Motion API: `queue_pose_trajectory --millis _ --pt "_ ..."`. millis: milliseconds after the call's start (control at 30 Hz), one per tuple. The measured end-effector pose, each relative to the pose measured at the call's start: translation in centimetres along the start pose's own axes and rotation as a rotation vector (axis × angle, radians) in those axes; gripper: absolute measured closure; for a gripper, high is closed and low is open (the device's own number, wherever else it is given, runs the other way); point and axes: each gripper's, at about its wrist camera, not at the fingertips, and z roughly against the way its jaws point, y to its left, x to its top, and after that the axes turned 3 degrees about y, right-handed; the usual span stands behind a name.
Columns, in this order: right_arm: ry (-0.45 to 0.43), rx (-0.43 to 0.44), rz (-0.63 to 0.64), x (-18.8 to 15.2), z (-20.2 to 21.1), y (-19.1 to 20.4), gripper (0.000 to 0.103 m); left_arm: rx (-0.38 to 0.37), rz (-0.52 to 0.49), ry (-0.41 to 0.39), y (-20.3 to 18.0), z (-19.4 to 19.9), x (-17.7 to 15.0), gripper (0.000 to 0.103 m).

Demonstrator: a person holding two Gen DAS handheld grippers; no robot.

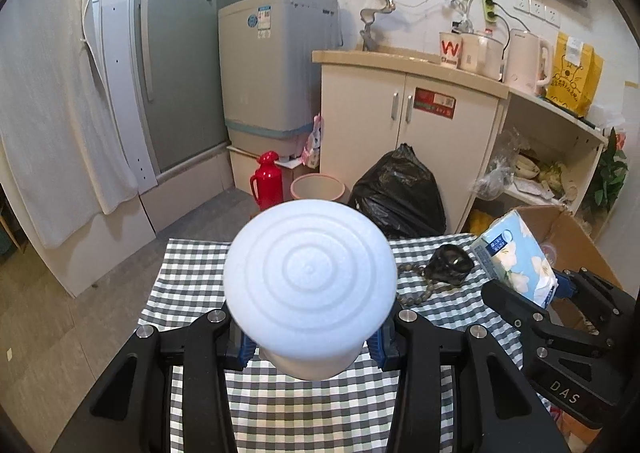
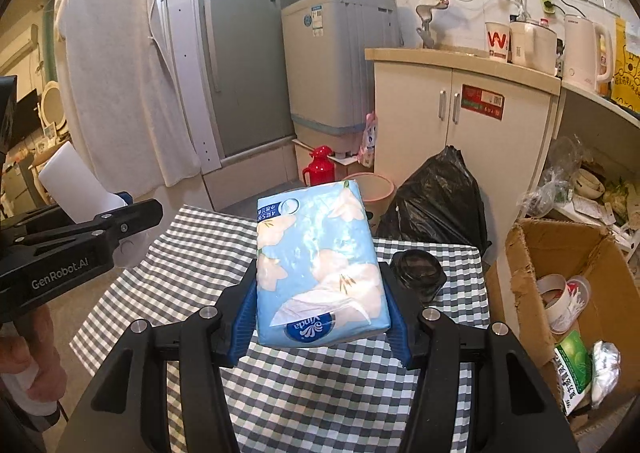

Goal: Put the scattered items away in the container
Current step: 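Lift the white bottle with left tool while right tool carries the tissue pack over the box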

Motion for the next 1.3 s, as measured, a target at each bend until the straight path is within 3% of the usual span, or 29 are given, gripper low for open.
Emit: queue_pose_trajectory --millis 633,1300 --pt "-0.091 -0.013 0.01 0.4 5.7 0.5 0.049 -0.015 -0.019 -0.083 -1.7 5.2 0.0 0.059" --pt "-0.122 -0.107 -0.042 -0.5 9.2 -4.2 0.049 -0.082 -0.066 -0.09 -6.3 5.2 0.7 0.059"
